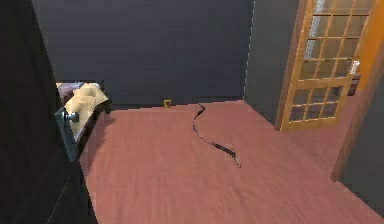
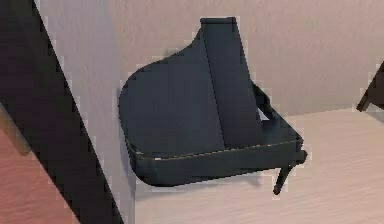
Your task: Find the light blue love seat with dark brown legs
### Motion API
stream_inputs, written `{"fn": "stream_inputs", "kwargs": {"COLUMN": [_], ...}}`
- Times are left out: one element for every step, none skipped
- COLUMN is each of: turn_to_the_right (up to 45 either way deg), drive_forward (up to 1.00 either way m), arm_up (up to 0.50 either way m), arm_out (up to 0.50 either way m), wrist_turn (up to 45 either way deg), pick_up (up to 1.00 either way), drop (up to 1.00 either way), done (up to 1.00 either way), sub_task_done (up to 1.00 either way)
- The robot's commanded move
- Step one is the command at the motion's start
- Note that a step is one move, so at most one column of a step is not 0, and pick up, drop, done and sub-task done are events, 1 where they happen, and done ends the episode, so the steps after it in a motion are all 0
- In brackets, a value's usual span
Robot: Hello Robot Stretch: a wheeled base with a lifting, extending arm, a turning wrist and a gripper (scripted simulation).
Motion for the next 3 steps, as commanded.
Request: {"fn": "stream_inputs", "kwargs": {"turn_to_the_right": [0.0, -12.0, 0.0], "drive_forward": [0.3, 0.0, 0.3], "arm_up": [0.0, 0.0, 0.0], "arm_out": [0.0, 0.0, 0.0], "wrist_turn": [0.0, 0.0, 0.0], "pick_up": [0.0, 0.0, 0.0], "drop": [0.0, 0.0, 0.0], "done": [0.0, 0.0, 0.0], "sub_task_done": [0.0, 0.0, 0.0]}}
